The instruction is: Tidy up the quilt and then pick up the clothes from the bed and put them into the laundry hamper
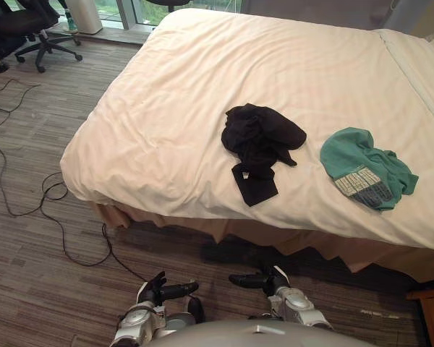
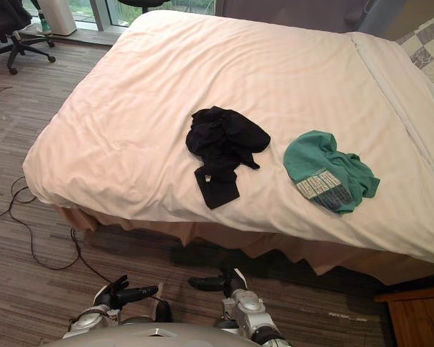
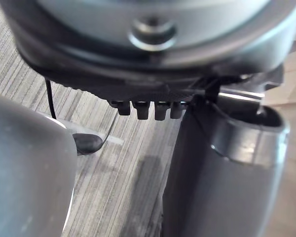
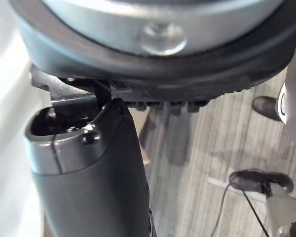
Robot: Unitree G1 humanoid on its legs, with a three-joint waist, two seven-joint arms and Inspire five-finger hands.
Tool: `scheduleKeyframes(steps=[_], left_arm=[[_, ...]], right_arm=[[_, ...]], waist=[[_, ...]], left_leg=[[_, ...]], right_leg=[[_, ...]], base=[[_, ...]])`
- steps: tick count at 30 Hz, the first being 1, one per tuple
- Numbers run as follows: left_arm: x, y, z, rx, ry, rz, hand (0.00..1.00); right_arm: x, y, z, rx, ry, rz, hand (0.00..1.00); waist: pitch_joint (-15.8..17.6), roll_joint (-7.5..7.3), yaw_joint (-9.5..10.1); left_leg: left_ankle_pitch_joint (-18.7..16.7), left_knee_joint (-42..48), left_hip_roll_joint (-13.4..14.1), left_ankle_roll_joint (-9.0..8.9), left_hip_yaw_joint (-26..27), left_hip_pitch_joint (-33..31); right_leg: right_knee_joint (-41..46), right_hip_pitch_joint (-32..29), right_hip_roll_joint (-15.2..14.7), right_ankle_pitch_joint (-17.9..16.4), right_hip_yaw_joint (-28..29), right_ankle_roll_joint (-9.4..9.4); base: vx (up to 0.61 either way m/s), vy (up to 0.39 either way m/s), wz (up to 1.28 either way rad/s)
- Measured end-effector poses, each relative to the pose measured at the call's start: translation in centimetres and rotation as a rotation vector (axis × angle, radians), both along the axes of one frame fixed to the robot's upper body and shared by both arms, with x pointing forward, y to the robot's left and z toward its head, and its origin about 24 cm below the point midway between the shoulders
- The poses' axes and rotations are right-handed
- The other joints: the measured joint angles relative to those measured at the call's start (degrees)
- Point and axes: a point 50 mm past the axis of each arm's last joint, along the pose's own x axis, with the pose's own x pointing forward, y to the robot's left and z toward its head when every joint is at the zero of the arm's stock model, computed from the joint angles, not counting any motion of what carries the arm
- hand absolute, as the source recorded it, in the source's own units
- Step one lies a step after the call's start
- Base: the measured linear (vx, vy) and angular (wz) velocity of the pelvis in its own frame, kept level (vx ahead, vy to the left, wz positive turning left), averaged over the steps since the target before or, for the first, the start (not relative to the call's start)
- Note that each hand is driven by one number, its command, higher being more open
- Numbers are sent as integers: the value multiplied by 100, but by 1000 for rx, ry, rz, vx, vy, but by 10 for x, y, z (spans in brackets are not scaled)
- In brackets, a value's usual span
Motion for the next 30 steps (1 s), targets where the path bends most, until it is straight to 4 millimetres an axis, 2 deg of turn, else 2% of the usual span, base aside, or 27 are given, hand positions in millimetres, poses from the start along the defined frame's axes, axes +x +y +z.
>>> scheduleKeyframes(steps=[8, 12, 14, 15, 18, 20, 22, 25, 26, 27, 28, 30], left_arm=[[-1, 0, -1, -7, 14, 1, 100], [0, 0, 0, -11, 12, 2, 100], [0, 0, 0, -26, 8, 29, 100], [0, 0, 0, -30, 8, 38, 100], [-2, 0, -1, -46, 9, 64, 100], [-2, 2, -1, -59, 0, 101, 100], [-1, -1, -1, -68, -4, 115, 100], [2, -5, 0, -70, -16, 90, 100], [3, -8, 0, -73, -21, 68, 100], [3, -10, 0, -75, -19, 56, 100], [4, -12, 0, -79, -21, 38, 100], [5, -13, 0, -86, -20, 19, 100]], right_arm=[[1, 0, 0, 0, 3, 4, 100], [-2, -2, -3, -4, 30, -5, 100], [-2, -7, -3, 2, 30, -50, 100], [-2, -8, -3, 3, 30, -61, 100], [-3, -17, -3, -3, 28, -103, 100], [-12, -32, -5, -15, 44, -152, 100], [-20, -43, -7, -19, 64, -200, 100], [-20, -49, -5, -25, 50, -222, 100], [-20, -49, -4, -22, 45, -222, 100], [-21, -49, -5, -21, 47, -222, 100], [-22, -48, -5, -16, 50, -215, 100], [-22, -45, -5, -2, 49, -208, 100]], waist=[[1, 2, -33], [21, 38, -40], [21, 89, -70], [18, 97, -81], [4, 104, -168], [29, 103, -160], [78, 202, -155], [99, 257, -170], [61, 309, -167], [54, 310, -170], [66, 295, -177], [81, 278, -173]], left_leg=[[5, 0, 15, -10, 79, 1], [18, -1, 48, -32, 53, -2], [-97, -4, 114, -98, 120, -13], [-138, -4, 137, -72, 198, -5], [-206, 31, 260, -132, 627, -2], [-695, 1011, 454, -188, 949, -374], [-945, 1622, 683, -232, 1283, -439], [-909, 1836, 698, -313, 1458, -430], [-839, 1494, 638, -353, 1435, -346], [-729, 1220, 577, -343, 1454, -242], [-474, 719, 479, -331, 1546, -22], [-315, 258, 417, -322, 1623, 256]], right_leg=[[33, -34, 2, 19, 76, -7], [209, -113, 43, -26, 150, -71], [385, -216, 85, -58, 500, -122], [422, -237, 88, -59, 607, -124], [498, -324, 116, -104, 1020, -132], [516, -289, 126, -213, 1128, -144], [631, -175, 145, -319, 1185, -170], [807, -226, 92, -436, 1390, -192], [819, -331, 106, -430, 1436, -184], [825, -375, 104, -430, 1464, -184], [823, -431, 104, -430, 1509, -183], [936, -451, 105, -506, 1576, -181]], base=[[0, 0, -4], [-25, -10, -2], [-59, 3, -16], [-49, 19, -23], [-33, -5, -21], [2, -41, -13], [68, -45, -16], [50, -16, -25], [43, -5, -23], [56, 1, -19], [54, 18, -14], [39, 10, -24]])
